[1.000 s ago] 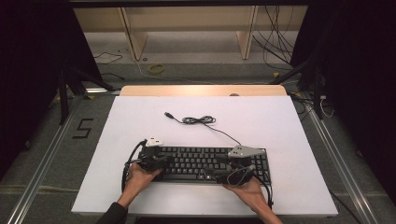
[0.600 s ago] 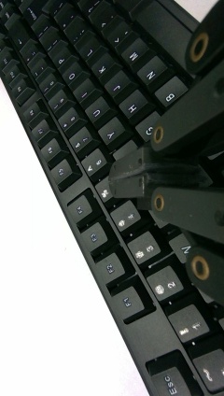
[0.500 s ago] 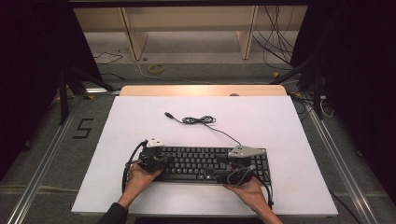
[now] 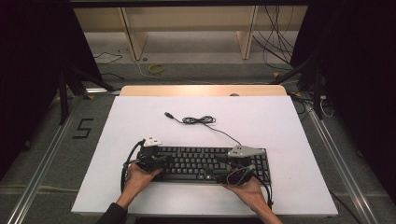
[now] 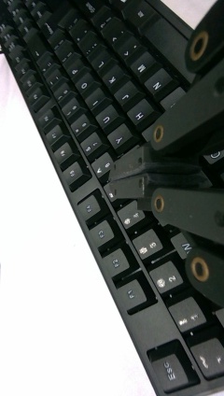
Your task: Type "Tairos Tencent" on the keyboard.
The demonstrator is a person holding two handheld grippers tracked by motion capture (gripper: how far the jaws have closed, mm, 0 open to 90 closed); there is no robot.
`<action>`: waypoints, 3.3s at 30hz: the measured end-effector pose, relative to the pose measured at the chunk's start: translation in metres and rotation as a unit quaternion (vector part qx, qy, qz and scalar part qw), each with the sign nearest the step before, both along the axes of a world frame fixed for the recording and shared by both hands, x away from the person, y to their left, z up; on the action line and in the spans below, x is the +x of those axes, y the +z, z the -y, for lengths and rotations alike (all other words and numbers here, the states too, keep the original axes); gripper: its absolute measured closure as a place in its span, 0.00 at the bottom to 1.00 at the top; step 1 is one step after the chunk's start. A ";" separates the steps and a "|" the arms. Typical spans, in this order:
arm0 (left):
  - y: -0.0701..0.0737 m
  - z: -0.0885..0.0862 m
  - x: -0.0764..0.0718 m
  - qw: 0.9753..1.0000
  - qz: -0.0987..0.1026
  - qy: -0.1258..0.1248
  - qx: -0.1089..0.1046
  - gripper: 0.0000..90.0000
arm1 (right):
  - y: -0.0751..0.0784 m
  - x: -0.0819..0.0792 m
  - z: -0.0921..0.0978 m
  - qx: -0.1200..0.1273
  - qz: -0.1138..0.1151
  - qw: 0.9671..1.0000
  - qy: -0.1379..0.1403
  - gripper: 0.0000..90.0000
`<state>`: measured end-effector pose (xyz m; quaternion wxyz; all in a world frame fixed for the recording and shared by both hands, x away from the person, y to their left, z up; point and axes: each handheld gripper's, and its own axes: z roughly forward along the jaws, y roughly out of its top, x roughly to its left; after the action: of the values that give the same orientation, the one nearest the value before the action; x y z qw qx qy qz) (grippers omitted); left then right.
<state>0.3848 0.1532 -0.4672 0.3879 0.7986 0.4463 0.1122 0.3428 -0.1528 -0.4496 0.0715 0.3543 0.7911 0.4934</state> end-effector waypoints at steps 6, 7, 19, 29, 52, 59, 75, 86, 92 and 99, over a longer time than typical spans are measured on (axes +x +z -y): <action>0.002 -0.005 -0.001 1.000 0.002 0.002 -0.011 0.91 | -0.001 0.001 -0.001 0.000 0.000 1.000 -0.001 0.41; 0.003 -0.006 -0.002 1.000 0.002 0.001 -0.014 0.89 | -0.001 0.001 -0.001 0.000 -0.001 1.000 -0.002 0.41; 0.009 -0.016 -0.010 0.999 0.007 0.006 -0.040 0.63 | -0.001 0.002 -0.005 -0.001 -0.002 1.000 0.000 0.41; 0.016 -0.023 -0.020 0.998 0.023 0.019 -0.052 0.43 | -0.001 0.005 -0.010 -0.005 -0.007 1.000 0.003 0.41; 0.018 -0.037 -0.036 0.996 0.040 0.037 -0.069 0.33 | -0.002 0.015 -0.028 -0.004 -0.016 1.000 0.005 0.42; 0.016 -0.040 -0.041 0.995 0.041 0.045 -0.075 0.32 | -0.001 0.017 -0.033 -0.004 -0.014 1.000 0.010 0.42; 0.015 -0.046 -0.048 0.994 0.041 0.057 -0.078 0.31 | 0.000 0.028 -0.051 -0.005 -0.018 1.000 0.019 0.42; 0.014 -0.047 -0.049 0.995 0.042 0.057 -0.076 0.30 | -0.002 0.033 -0.056 -0.009 -0.023 0.999 0.020 0.42; 0.014 -0.049 -0.050 0.995 0.041 0.059 -0.076 0.30 | -0.004 0.036 -0.058 -0.013 -0.027 0.999 0.021 0.43; 0.014 -0.050 -0.051 0.995 0.041 0.058 -0.074 0.30 | -0.005 0.037 -0.061 -0.014 -0.028 0.999 0.021 0.44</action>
<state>0.3337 0.2029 -0.4531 0.4572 0.7350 0.4825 0.1337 0.3799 -0.0915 -0.4542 0.0441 0.3505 0.8068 0.4736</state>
